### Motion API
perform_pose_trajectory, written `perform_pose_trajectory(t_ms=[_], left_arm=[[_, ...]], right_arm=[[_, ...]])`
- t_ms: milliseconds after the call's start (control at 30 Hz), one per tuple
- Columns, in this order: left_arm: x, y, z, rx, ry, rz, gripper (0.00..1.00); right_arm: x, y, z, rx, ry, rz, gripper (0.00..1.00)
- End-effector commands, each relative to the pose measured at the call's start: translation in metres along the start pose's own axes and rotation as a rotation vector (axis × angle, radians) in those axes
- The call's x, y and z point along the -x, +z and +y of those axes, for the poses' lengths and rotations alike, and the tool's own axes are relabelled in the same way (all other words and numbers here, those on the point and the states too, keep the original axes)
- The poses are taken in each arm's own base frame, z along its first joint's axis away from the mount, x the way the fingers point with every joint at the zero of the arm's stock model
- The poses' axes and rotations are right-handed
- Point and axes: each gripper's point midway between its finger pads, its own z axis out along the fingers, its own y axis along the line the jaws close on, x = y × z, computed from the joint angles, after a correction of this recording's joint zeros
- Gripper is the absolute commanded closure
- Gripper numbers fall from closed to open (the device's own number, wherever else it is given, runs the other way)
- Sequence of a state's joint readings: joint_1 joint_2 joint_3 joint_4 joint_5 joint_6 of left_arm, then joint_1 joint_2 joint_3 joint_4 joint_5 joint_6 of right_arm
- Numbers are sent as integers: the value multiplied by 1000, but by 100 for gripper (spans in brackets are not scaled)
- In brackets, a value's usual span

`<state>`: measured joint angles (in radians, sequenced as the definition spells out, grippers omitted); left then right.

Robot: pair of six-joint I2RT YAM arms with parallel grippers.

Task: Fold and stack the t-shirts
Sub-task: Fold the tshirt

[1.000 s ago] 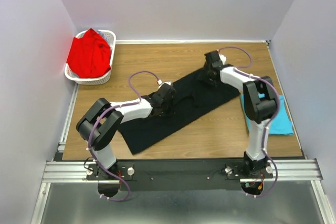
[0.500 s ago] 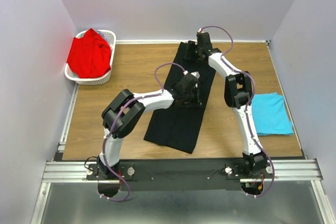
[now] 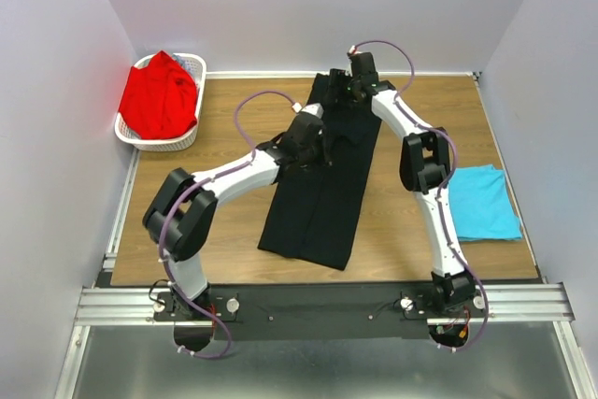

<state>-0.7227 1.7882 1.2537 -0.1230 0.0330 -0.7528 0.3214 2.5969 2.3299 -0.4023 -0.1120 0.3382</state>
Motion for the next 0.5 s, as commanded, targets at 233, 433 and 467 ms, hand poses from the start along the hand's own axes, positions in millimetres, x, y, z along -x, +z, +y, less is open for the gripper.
perform_pose_trajectory(t_ms=[233, 433, 467], left_arm=[[-85, -21, 83, 283, 184, 152, 94], [-112, -19, 74, 259, 212, 202, 94], [-118, -16, 76, 266, 212, 219, 94]], right_arm=[[-7, -78, -27, -211, 27, 9, 14], [-60, -62, -49, -254, 2, 125, 16], [-66, -59, -52, -261, -3, 138, 16]])
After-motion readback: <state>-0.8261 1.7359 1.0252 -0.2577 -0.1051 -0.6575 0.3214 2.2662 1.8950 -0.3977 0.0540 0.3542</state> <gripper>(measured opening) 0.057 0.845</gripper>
